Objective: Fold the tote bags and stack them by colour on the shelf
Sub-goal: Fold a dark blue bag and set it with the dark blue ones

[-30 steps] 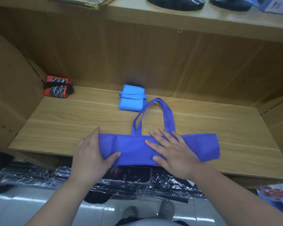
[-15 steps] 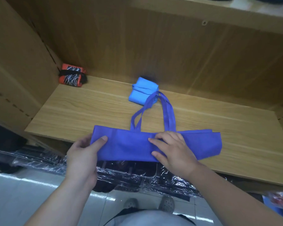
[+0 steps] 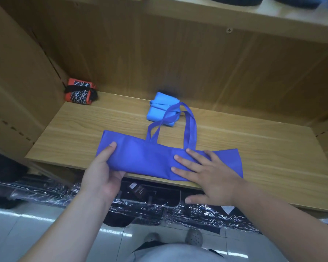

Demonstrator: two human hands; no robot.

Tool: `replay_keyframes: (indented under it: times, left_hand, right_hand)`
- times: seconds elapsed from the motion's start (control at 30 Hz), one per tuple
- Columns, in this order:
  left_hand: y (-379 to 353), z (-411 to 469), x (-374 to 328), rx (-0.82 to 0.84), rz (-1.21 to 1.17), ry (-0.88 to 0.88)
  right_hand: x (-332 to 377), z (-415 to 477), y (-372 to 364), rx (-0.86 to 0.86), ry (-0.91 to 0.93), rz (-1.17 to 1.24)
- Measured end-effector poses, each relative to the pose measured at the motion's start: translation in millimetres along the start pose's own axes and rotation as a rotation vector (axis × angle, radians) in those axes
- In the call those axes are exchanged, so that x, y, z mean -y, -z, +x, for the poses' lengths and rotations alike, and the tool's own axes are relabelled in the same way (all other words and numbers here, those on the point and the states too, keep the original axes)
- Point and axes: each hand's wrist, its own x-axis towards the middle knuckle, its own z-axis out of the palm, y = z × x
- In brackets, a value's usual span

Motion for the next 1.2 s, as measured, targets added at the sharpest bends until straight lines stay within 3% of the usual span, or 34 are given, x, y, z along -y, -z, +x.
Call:
replay_keyframes:
  times: [0.1,0.23,0.4,0.53,0.63,0.7,0.83,0.97,1.03,1.1,1.2]
  left_hand:
    - [1,5,-1,-0.027,-0.013,0.009]
    - [8,20,-10,-0.107,-0.042,-0.105]
    - [9,19,-13,-0.088,0.219,-0.284]
    - [12,19,-23,-0.043,0.104,-0.182]
    - [3,9,-24,0.084,0.012,-0.057]
    - [-6,2,-21,0.153,0.065,-0.096]
    - [-30,-11,-13,0.202,0.286,-0.363]
    - [-47,-16,4,0.164,0.743,-0.813]
    - [-48,-17,10,0.240,0.994,-1.044]
    - [-50,-18,15,0.285,1.198,-1.249]
    - [-57,-16,28,0.285,1.296,-1.470]
  right_hand:
    - [-3,-1,2,0.002,0.030,0.043]
    - [-9,2,3,-0.032,0.051,0.087]
    - [3,14,4,-0.094,-0.018,0.118]
    - [21,27,2,-0.091,0.034,0.081]
    - [21,30,-6,-0.078,0.088,0.080]
    - [22,32,-5,-0.077,0.098,0.091]
    - [32,42,-2,-0.078,0.054,0.115]
    - [39,52,7,-0.130,0.032,0.243]
    - [31,44,8,-0.284,0.036,0.328]
    - [17,27,3,-0.551,-0.036,0.293]
    - [-14,-9,-12,-0.712,-0.228,0.250]
